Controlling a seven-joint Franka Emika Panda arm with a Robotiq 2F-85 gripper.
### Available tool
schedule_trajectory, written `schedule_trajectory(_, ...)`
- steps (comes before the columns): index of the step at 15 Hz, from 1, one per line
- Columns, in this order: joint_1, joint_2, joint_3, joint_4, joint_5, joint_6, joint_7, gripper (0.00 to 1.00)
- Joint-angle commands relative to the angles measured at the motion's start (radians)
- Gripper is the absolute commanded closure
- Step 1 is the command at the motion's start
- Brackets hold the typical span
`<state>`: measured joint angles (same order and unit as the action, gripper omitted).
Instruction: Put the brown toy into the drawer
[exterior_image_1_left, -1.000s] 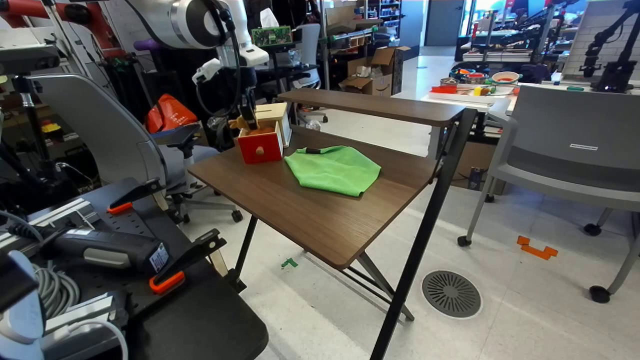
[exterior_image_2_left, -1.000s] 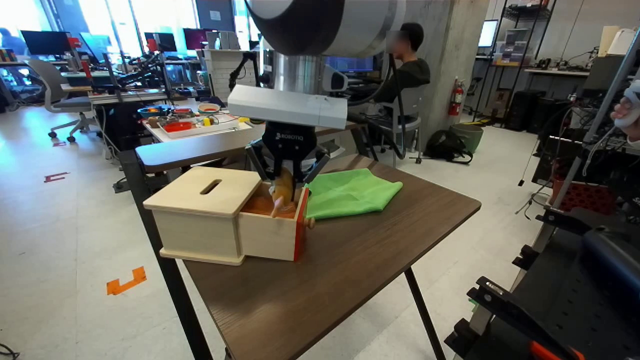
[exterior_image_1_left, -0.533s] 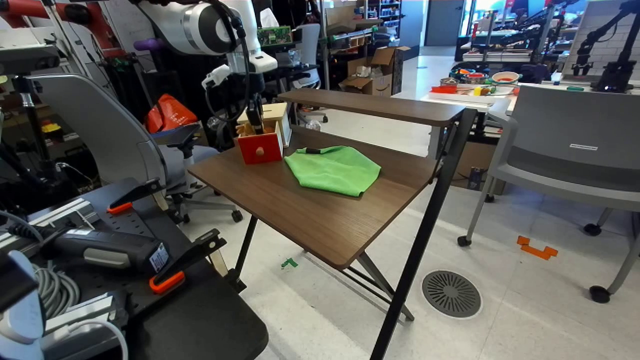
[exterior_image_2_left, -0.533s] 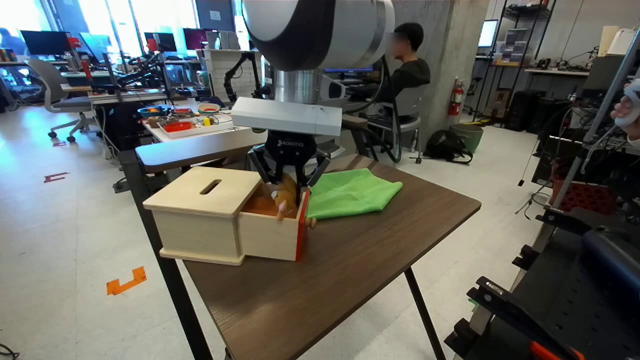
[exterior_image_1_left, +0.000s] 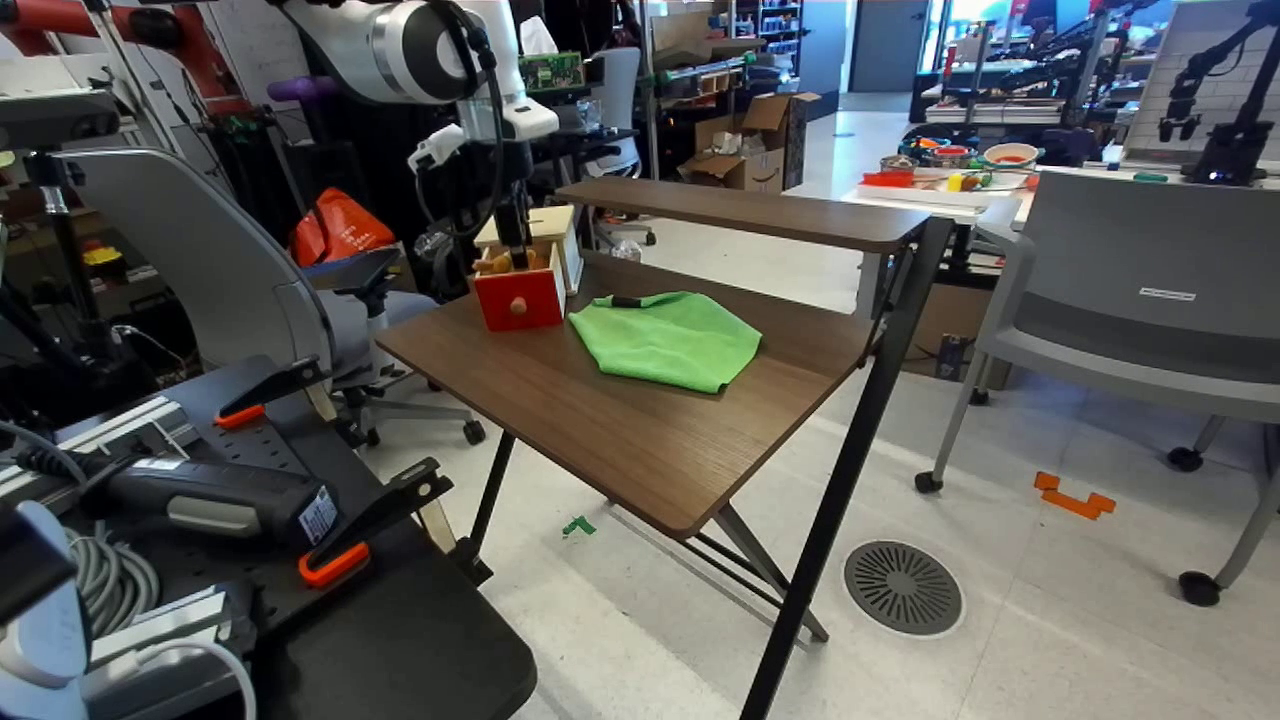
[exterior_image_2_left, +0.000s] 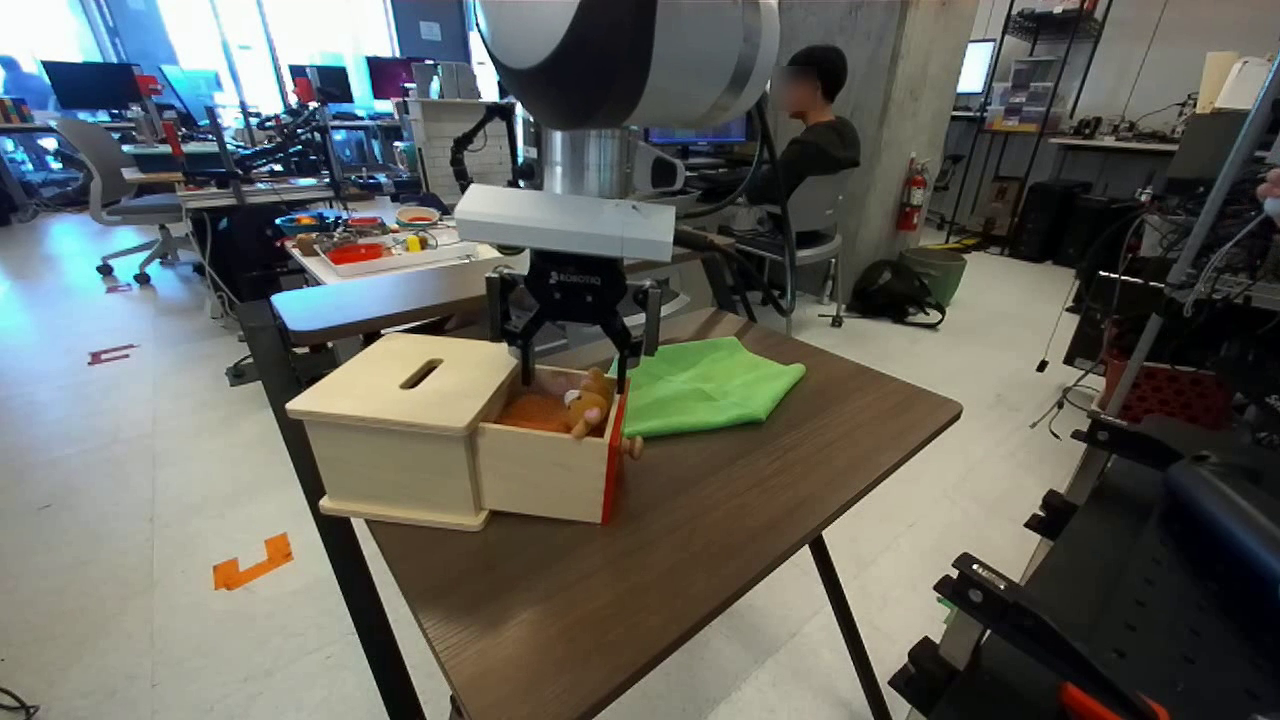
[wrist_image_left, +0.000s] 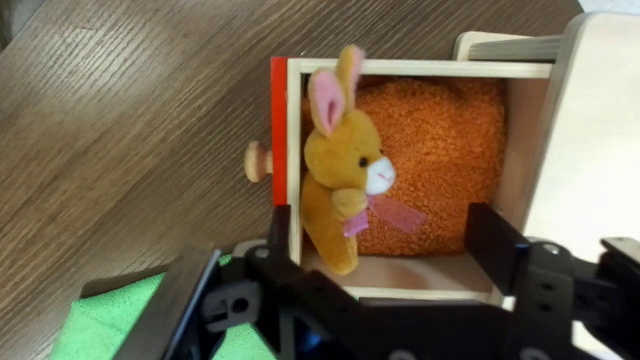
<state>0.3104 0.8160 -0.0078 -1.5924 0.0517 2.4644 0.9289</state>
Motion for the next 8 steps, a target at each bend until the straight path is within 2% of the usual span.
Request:
schedule_trajectory(1, -0.001, -0.040, 0.001, -0.007, 0.015, -0.019, 0.004, 0.00)
schedule_trajectory(4, -0.008, -0.124, 0.017, -0.076, 0.025, 0.010, -0.012, 0.00)
schedule_trajectory(6, -0.028, -0.191, 0.057, -0.145, 0.050, 0.016, -0.058, 0.00)
schedule_trajectory(7, 0.000, -0.099, 0.015, -0.041, 0.018, 0.000, -0.014, 0.00)
schedule_trajectory(8, -0.002, -0.129, 0.026, -0.068, 0.025, 0.000, -0.024, 0.00)
